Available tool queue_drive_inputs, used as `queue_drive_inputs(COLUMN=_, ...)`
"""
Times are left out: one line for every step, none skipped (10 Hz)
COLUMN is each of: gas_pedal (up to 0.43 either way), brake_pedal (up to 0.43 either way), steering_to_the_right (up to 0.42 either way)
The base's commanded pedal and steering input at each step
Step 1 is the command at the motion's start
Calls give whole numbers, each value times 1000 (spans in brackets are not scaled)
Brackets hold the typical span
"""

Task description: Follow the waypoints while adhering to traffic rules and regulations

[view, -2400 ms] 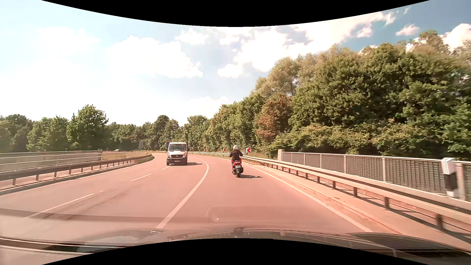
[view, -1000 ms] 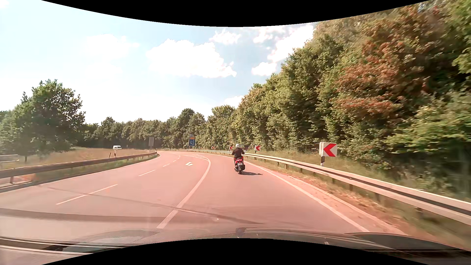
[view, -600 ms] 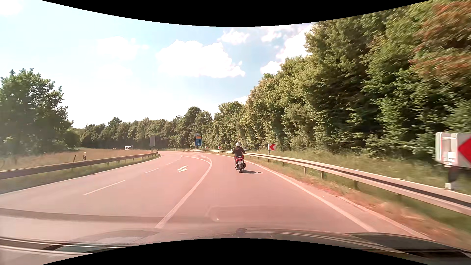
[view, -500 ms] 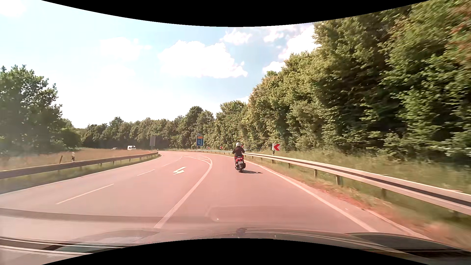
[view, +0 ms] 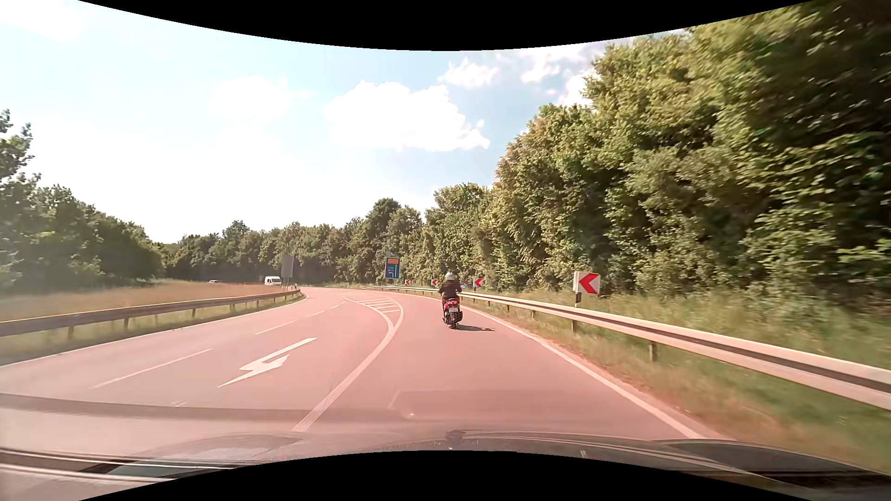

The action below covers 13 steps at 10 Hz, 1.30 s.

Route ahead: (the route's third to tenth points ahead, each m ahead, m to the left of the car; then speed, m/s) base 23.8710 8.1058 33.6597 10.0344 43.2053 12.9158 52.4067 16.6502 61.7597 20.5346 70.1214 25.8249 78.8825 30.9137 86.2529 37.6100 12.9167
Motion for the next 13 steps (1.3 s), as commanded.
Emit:
queue_drive_inputs(gas_pedal=220, brake_pedal=12, steering_to_the_right=-37)
queue_drive_inputs(gas_pedal=220, brake_pedal=12, steering_to_the_right=-37)
queue_drive_inputs(gas_pedal=220, brake_pedal=6, steering_to_the_right=-37)
queue_drive_inputs(gas_pedal=220, brake_pedal=12, steering_to_the_right=-37)
queue_drive_inputs(gas_pedal=220, brake_pedal=12, steering_to_the_right=-38)
queue_drive_inputs(gas_pedal=220, brake_pedal=6, steering_to_the_right=-38)
queue_drive_inputs(gas_pedal=220, brake_pedal=12, steering_to_the_right=-38)
queue_drive_inputs(gas_pedal=220, brake_pedal=12, steering_to_the_right=-37)
queue_drive_inputs(gas_pedal=220, brake_pedal=6, steering_to_the_right=-33)
queue_drive_inputs(gas_pedal=220, brake_pedal=6, steering_to_the_right=-33)
queue_drive_inputs(gas_pedal=220, brake_pedal=12, steering_to_the_right=-34)
queue_drive_inputs(gas_pedal=220, brake_pedal=12, steering_to_the_right=-34)
queue_drive_inputs(gas_pedal=220, brake_pedal=12, steering_to_the_right=-34)
